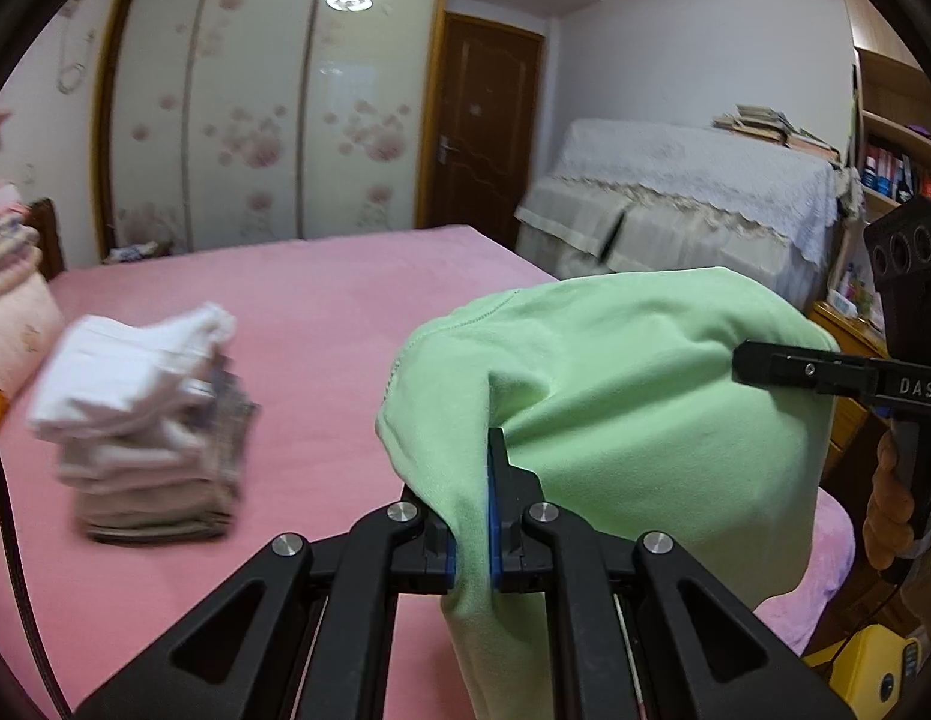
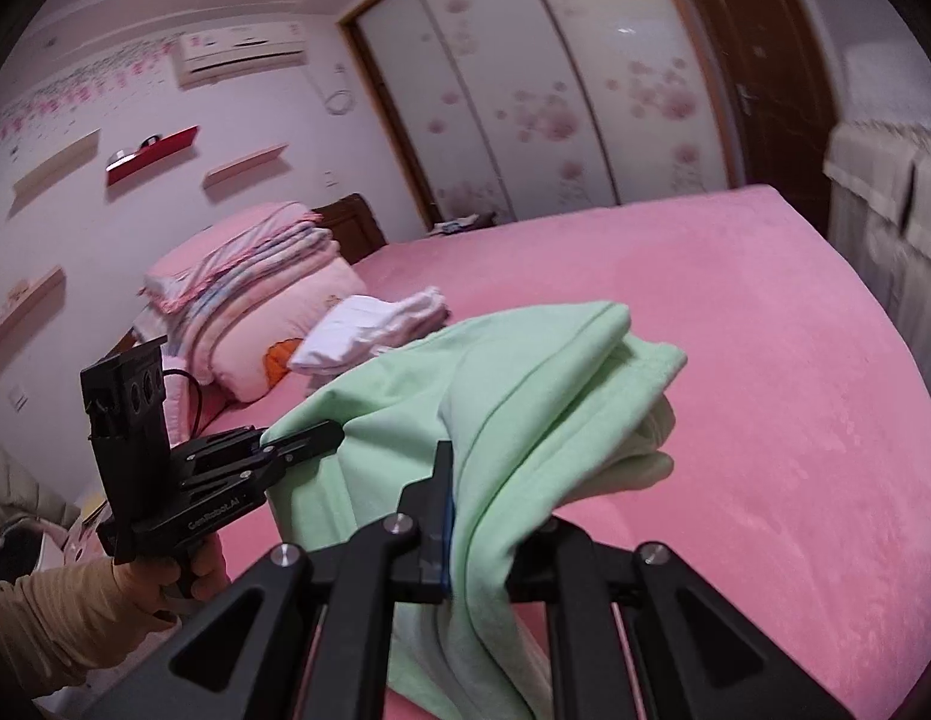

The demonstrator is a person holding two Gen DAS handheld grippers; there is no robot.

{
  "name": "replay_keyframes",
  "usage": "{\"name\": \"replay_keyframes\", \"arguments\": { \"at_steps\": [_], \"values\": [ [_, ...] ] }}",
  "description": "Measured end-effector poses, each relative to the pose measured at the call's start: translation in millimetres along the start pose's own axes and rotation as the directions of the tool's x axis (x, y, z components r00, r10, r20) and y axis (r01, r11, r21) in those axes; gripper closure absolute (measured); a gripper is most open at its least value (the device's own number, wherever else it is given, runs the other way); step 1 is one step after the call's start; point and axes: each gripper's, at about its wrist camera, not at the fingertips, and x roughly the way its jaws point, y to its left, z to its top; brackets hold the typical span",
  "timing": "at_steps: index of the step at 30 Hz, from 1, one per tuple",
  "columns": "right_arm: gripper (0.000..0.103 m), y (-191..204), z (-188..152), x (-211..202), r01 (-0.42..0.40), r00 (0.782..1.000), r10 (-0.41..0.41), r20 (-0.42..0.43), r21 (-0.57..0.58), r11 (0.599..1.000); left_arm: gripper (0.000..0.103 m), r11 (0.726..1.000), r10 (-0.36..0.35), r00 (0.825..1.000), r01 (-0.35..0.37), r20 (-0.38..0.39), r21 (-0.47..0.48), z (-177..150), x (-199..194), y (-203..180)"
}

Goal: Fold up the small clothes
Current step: 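Carry the folded shirt with both tools onto the clothes stack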

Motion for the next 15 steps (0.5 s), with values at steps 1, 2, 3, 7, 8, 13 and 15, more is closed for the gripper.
{"name": "replay_keyframes", "arguments": {
  "at_steps": [1,2,3,7,8,13,15],
  "values": [
    [0.095,16,8,6,-0.019,1.0,0.019,0.006,-0.021,1.0,0.098,1.0,0.025,1.0,-0.025,0.011,-0.001,7,-15,18],
    [0.095,29,15,13,-0.035,0.999,0.035,0.01,-0.036,0.999,0.098,0.999,0.044,0.999,-0.044,0.02,-0.003,12,-28,32],
    [0.095,41,23,21,-0.052,0.999,0.053,0.013,-0.049,0.997,0.098,0.998,0.063,0.998,-0.063,0.026,-0.004,17,-37,45],
    [0.095,90,60,65,-0.111,0.993,0.114,0.028,-0.099,0.989,0.098,0.986,0.166,0.984,-0.166,0.059,0.009,42,-70,107],
    [0.095,102,72,80,-0.122,0.991,0.126,0.033,-0.104,0.987,0.098,0.981,0.191,0.979,-0.193,0.065,0.017,48,-73,119],
    [0.095,146,125,155,-0.164,0.984,0.172,0.049,-0.126,0.978,0.098,0.939,0.337,0.937,-0.342,0.093,0.035,84,-81,199],
    [0.095,161,143,183,-0.169,0.982,0.179,0.054,-0.143,0.975,0.098,0.922,0.383,0.919,-0.386,0.093,0.024,99,-73,232]
  ]
}}
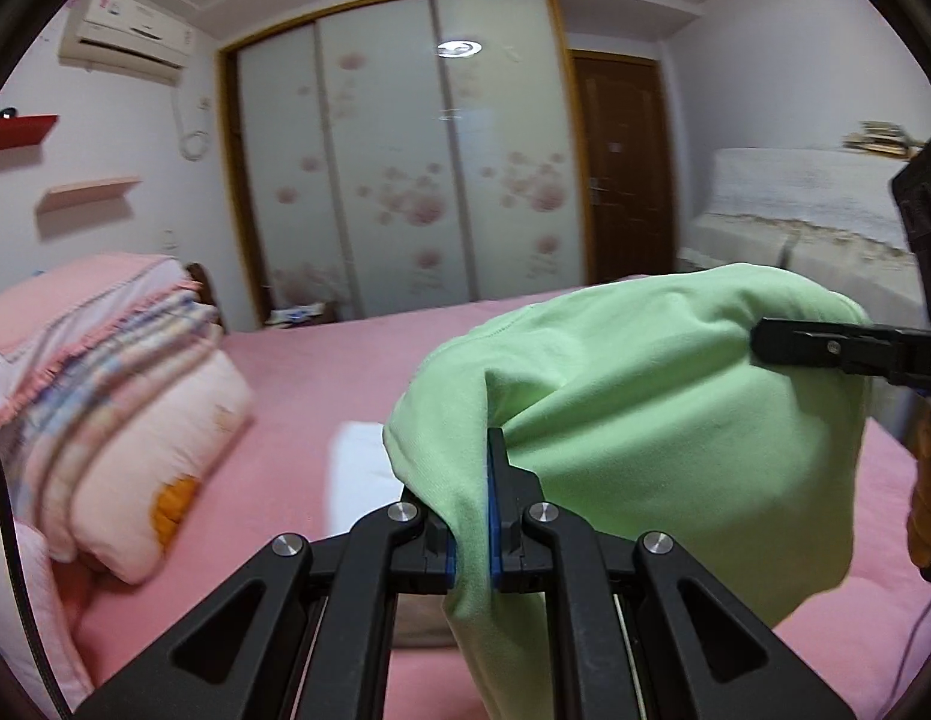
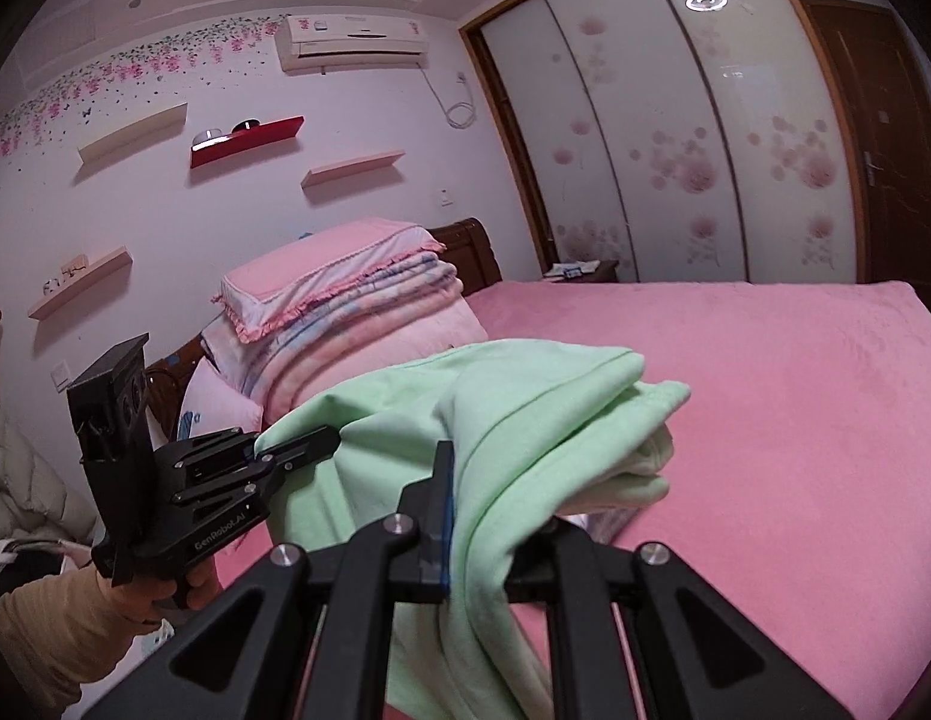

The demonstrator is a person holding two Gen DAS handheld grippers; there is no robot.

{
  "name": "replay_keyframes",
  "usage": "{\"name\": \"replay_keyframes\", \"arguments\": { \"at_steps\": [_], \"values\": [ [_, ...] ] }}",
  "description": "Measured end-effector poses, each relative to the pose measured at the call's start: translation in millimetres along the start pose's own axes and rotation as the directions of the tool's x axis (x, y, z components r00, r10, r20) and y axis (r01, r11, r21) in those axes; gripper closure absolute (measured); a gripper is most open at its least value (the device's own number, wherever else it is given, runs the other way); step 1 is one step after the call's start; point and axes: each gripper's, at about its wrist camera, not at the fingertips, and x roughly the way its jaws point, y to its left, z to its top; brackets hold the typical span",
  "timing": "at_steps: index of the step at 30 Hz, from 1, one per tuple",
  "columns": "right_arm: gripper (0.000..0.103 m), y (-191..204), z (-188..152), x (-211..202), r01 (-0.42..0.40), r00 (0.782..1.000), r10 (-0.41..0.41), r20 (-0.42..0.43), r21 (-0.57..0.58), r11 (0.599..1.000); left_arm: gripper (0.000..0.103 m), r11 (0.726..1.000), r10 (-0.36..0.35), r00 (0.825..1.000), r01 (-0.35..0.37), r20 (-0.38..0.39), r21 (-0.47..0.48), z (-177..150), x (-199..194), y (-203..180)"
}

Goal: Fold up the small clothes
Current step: 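Carry the folded shirt with both tools onto the clothes stack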

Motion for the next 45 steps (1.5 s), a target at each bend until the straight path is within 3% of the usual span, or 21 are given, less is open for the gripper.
{"name": "replay_keyframes", "arguments": {
  "at_steps": [4,11,16,19,22,25,27,29,31,33,39,40,42,43,45],
  "values": [
    [0.095,3,28,67,0.006,1.0,-0.006,0.0,-0.026,1.0,0.098,0.998,0.063,0.998,-0.063,-0.02,-0.024,25,57,45],
    [0.095,-40,42,173,-0.006,1.0,0.008,-0.017,0.09,0.996,0.097,0.993,0.117,0.99,-0.118,-0.085,-0.017,43,171,93],
    [0.095,-84,24,233,0.002,0.997,0.011,-0.07,0.183,0.983,0.096,0.991,0.131,0.973,-0.129,-0.191,0.025,20,252,94],
    [0.095,-100,13,258,0.044,0.995,-0.028,-0.101,0.161,0.986,0.095,0.991,0.135,0.965,-0.126,-0.225,0.054,1,289,88],
    [0.094,-116,5,272,0.068,0.991,-0.049,-0.123,0.153,0.986,0.094,0.991,0.131,0.965,-0.121,-0.227,0.061,-8,309,77],
    [0.09,-138,-2,284,0.052,0.987,-0.017,-0.16,0.218,0.975,0.09,0.991,0.131,0.956,-0.123,-0.261,0.047,-17,325,72],
    [0.083,-154,-9,289,0.04,0.985,0.009,-0.175,0.278,0.96,0.083,0.994,0.108,0.954,-0.109,-0.281,0.009,-20,332,74],
    [0.062,-171,-13,294,0.026,0.981,0.044,-0.188,0.351,0.936,0.073,0.996,0.047,0.953,-0.067,-0.298,-0.056,-21,340,81],
    [0.053,-186,-15,300,0.011,0.98,0.073,-0.187,0.411,0.912,0.06,0.993,-0.011,0.952,-0.024,-0.305,-0.112,-19,346,86],
    [0.052,-196,-15,305,-0.022,0.978,0.115,-0.173,0.462,0.887,0.051,0.991,-0.036,0.951,-0.004,-0.306,-0.13,-18,352,85],
    [0.052,-202,-4,330,-0.002,0.974,0.112,-0.197,0.485,0.875,0.051,0.994,-0.012,0.931,-0.028,-0.366,-0.103,-11,379,84],
    [0.052,-201,-4,335,0.037,0.971,0.079,-0.224,0.469,0.882,0.051,0.994,0.008,0.926,-0.049,-0.378,-0.099,-10,382,85],
    [0.083,-190,-1,337,0.107,0.969,-0.016,-0.248,0.358,0.928,0.056,0.994,0.025,0.93,-0.062,-0.366,-0.089,-9,381,84],
    [0.096,-182,-1,333,0.121,0.968,-0.049,-0.246,0.286,0.951,0.06,0.994,0.037,0.943,-0.068,-0.33,-0.084,-9,374,83],
    [0.096,-170,-4,312,0.124,0.981,-0.089,-0.17,0.212,0.969,0.062,0.995,0.024,0.974,-0.046,-0.223,-0.094,-11,355,84]
  ]
}}
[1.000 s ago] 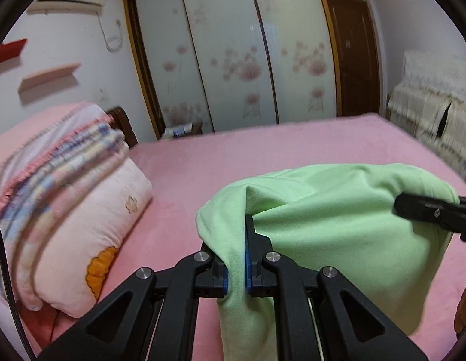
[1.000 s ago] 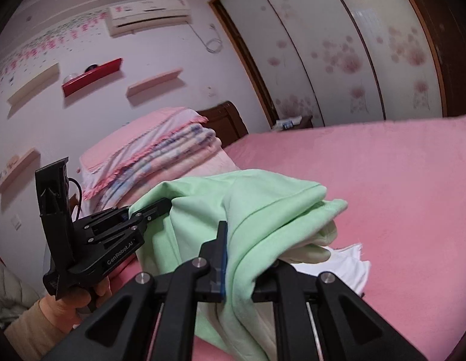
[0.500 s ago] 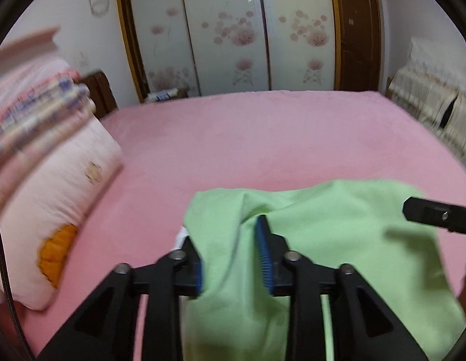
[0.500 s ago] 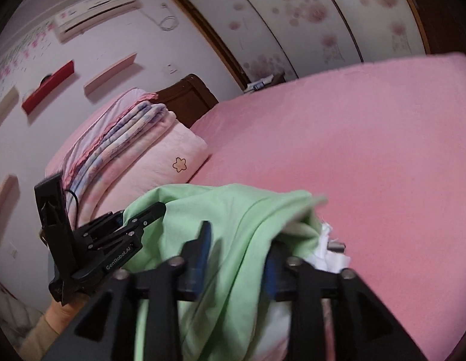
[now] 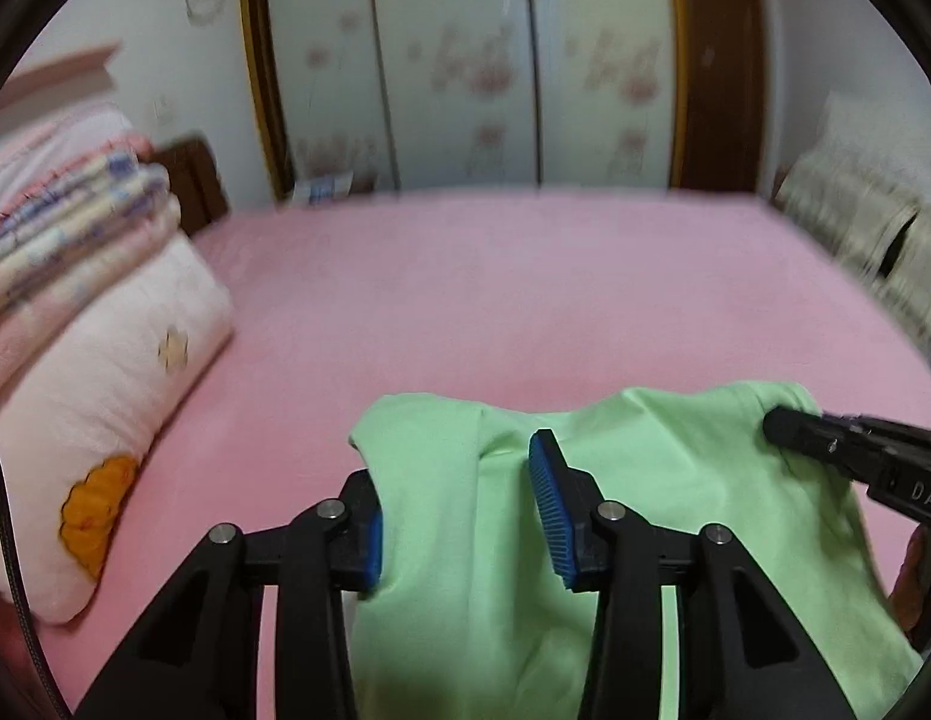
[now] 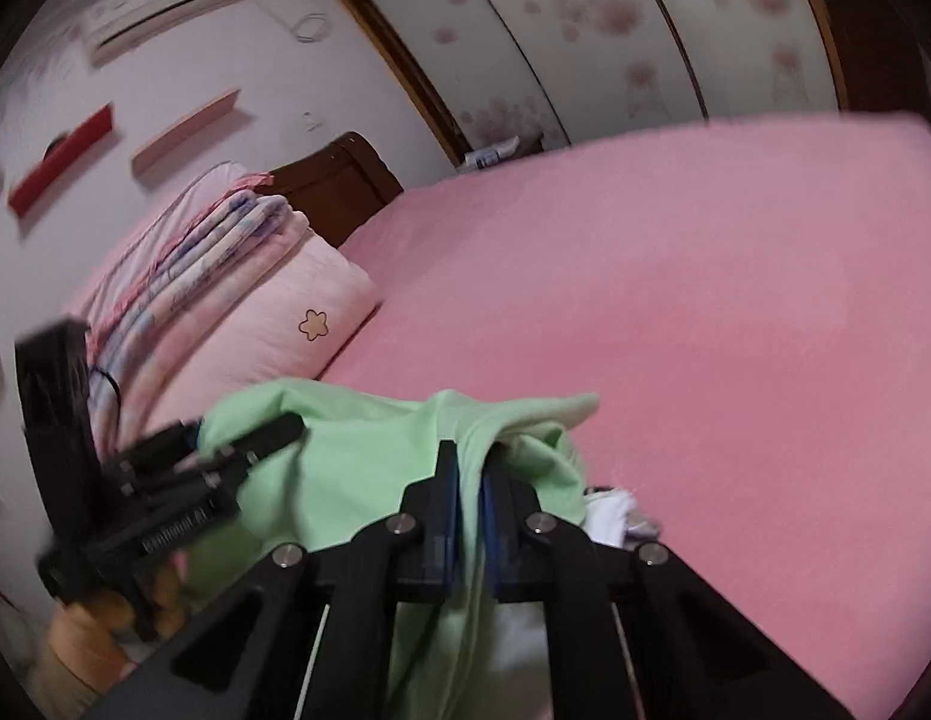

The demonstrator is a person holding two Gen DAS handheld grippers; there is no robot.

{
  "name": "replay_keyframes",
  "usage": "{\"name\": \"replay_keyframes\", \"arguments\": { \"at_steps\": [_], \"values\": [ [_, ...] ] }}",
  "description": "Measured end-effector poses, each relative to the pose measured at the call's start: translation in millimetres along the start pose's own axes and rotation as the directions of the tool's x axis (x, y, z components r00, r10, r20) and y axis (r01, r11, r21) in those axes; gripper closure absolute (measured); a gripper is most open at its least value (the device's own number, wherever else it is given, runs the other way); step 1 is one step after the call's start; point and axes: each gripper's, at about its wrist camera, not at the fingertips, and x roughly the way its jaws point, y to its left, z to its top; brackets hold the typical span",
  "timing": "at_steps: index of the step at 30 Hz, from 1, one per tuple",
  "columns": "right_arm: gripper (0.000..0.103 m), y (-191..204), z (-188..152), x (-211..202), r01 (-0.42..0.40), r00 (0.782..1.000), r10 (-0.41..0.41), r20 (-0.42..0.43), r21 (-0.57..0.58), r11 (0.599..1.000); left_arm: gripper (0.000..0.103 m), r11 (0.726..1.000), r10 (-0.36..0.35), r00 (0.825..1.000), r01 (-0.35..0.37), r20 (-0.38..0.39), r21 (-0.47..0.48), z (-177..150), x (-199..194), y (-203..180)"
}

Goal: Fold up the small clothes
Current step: 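Carry the folded shirt with both tools onto the clothes stack, then press the shirt flat on the stack and open both tools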

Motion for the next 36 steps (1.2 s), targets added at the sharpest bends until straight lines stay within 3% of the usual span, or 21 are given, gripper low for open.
{"name": "replay_keyframes", "arguments": {
  "at_steps": [2,3,4,6,7,9,12,14,17,20,24,29,31,33,35,36],
  "values": [
    [0.096,3,-11,-23,0.007,0.997,-0.005,0.08,-0.027,1.0,0.061,1.0,-0.009,0.996,0.008,0.09,0.01,-12,-16,0],
    [0.096,1,-17,-31,0.019,0.996,-0.018,0.09,-0.01,1.0,0.054,1.0,-0.003,0.997,0.001,0.076,0.017,-15,-14,1],
    [0.096,-1,-21,-32,0.037,0.997,-0.037,0.074,0.007,0.999,0.051,0.999,0.027,1.0,-0.027,0.015,0.026,-18,-6,2],
    [0.095,-3,-28,-32,0.078,0.997,-0.078,0.026,0.012,0.997,0.035,0.994,0.106,0.991,-0.103,-0.083,0.029,-23,6,5],
    [0.093,-3,-30,-33,0.102,0.995,-0.102,0.009,0.002,0.995,0.034,0.991,0.132,0.984,-0.129,-0.122,0.026,-26,8,8],
    [0.091,-1,-34,-43,0.119,0.993,-0.119,-0.006,-0.009,0.993,0.03,0.993,0.119,0.984,-0.121,-0.13,-0.004,-27,0,16],
    [0.075,3,-43,-74,0.101,0.995,-0.101,-0.002,-0.011,0.995,0.019,0.988,0.145,0.983,-0.151,-0.112,-0.046,-35,-23,29],
    [0.06,9,-52,-94,0.074,0.997,-0.074,0.001,-0.031,0.997,0.019,0.984,0.148,0.982,-0.158,-0.118,-0.079,-45,-37,39],
    [0.059,26,-66,-117,0.022,0.999,-0.024,-0.031,-0.074,0.997,0.019,0.978,0.088,0.986,-0.112,-0.144,-0.175,-71,-56,57],
    [0.059,40,-83,-132,-0.018,0.998,0.012,-0.066,-0.094,0.995,0.019,0.951,0.002,0.993,-0.038,-0.118,-0.306,-100,-79,75],
    [0.059,56,-98,-130,-0.042,0.993,0.03,-0.116,-0.099,0.994,0.019,0.876,-0.131,0.988,0.079,-0.077,-0.476,-136,-95,91],
    [0.059,62,-107,-124,-0.076,0.988,0.07,-0.136,-0.038,0.996,0.019,0.837,-0.178,0.982,0.115,-0.067,-0.535,-155,-93,94],
    [0.059,66,-107,-122,-0.089,0.986,0.085,-0.144,-0.022,0.996,0.023,0.835,-0.195,0.98,0.14,-0.048,-0.531,-157,-94,90],
    [0.059,72,-107,-119,-0.082,0.985,0.077,-0.156,-0.028,0.996,0.045,0.852,-0.204,0.978,0.152,-0.051,-0.501,-154,-95,82],
    [0.06,77,-108,-114,-0.03,0.986,0.021,-0.167,-0.05,0.998,0.067,0.887,-0.176,0.981,0.121,-0.085,-0.445,-150,-93,71],
    [0.061,79,-109,-111,-0.015,0.984,0.005,-0.179,-0.054,0.998,0.071,0.906,-0.144,0.985,0.092,-0.097,-0.414,-148,-94,66]
  ]
}}
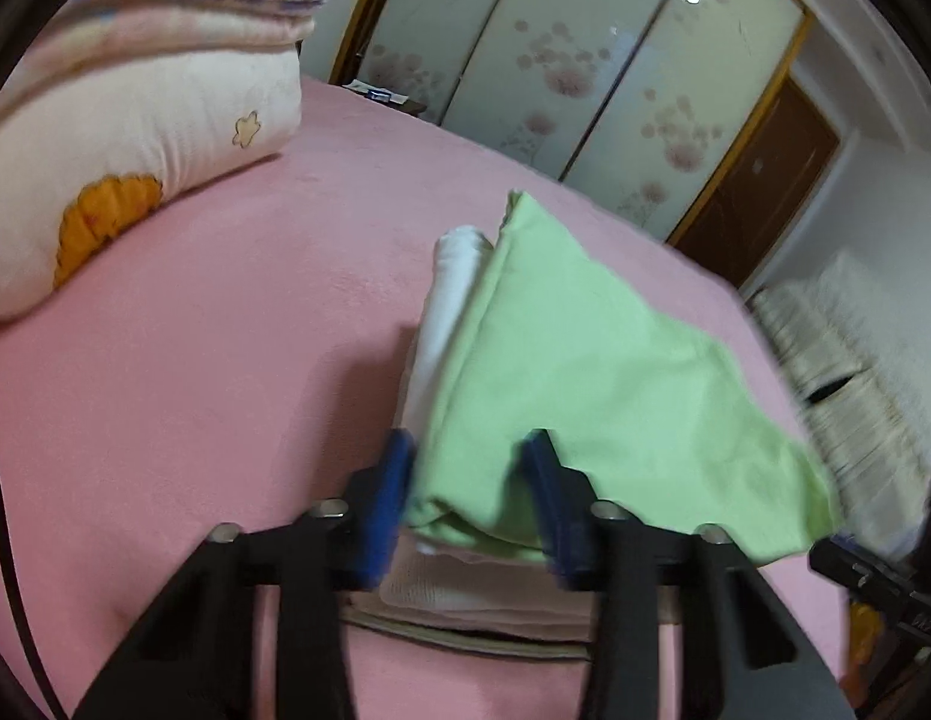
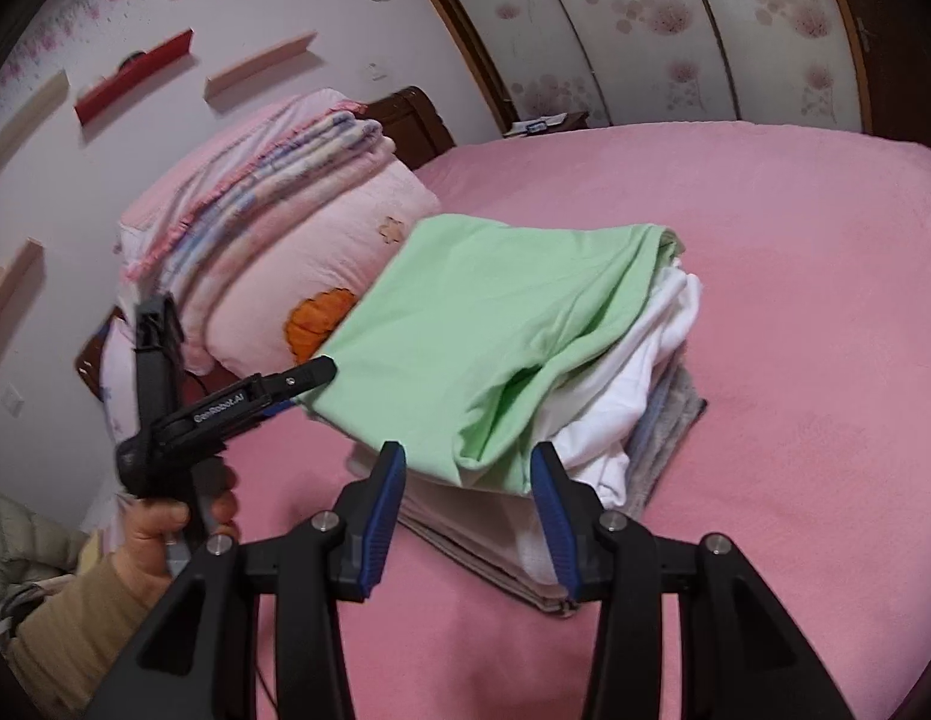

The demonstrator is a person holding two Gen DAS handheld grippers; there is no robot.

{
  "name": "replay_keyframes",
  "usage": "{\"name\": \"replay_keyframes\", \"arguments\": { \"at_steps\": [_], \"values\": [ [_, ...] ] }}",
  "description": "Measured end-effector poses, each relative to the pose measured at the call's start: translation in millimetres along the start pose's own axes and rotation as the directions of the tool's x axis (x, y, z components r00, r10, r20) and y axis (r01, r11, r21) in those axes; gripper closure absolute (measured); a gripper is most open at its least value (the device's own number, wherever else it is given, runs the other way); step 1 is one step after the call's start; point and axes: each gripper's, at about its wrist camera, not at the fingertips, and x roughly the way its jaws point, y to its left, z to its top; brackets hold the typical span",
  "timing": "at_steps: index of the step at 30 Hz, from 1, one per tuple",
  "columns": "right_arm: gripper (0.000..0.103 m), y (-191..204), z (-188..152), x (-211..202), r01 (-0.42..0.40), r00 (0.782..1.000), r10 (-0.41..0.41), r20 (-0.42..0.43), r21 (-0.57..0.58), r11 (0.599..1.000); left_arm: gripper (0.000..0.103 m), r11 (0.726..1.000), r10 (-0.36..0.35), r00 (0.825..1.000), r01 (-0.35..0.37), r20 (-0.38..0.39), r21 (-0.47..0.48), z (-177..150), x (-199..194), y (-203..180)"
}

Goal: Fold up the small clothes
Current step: 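Press the shirt flat on the stack and open both tools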

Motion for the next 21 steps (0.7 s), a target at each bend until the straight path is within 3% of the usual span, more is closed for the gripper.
{"name": "replay_keyframes", "arguments": {
  "at_steps": [1,2,6,9,13,17,20,21],
  "values": [
    [0.082,1,-1,2,0.004,1.0,-0.004,-0.006,-0.006,1.0,0.074,0.999,0.028,1.0,-0.028,-0.002,0.031,0,0,-7],
    [0.093,4,-2,4,0.007,1.0,-0.007,-0.018,-0.019,1.0,0.079,0.998,0.038,0.999,-0.038,0.001,0.042,-1,-3,-11],
    [0.094,9,-4,-9,-0.012,1.0,0.013,0.019,-0.021,1.0,0.093,0.999,0.046,0.999,-0.047,0.021,0.023,2,-18,-14],
    [0.094,13,-7,-19,-0.04,0.999,0.041,0.034,-0.018,0.999,0.097,1.0,0.025,0.999,-0.026,0.045,0.007,3,-34,-14],
    [0.094,20,-18,-26,-0.026,0.999,0.027,0.042,-0.041,0.999,0.097,1.0,0.012,0.999,-0.013,0.042,0.005,-6,-45,-10],
    [0.094,21,-30,-20,0.002,1.0,0.0,0.032,-0.062,0.998,0.095,0.999,0.033,0.999,-0.033,0.008,0.005,-17,-32,-2],
    [0.093,23,-36,-16,0.025,1.0,-0.023,0.021,-0.074,0.997,0.088,0.996,0.072,0.997,-0.073,0.023,0.043,-24,-27,-5],
    [0.091,24,-38,-17,0.033,0.999,-0.031,0.023,-0.081,0.996,0.08,0.995,0.08,0.996,-0.082,0.031,0.054,-26,-28,-7]
  ]
}}
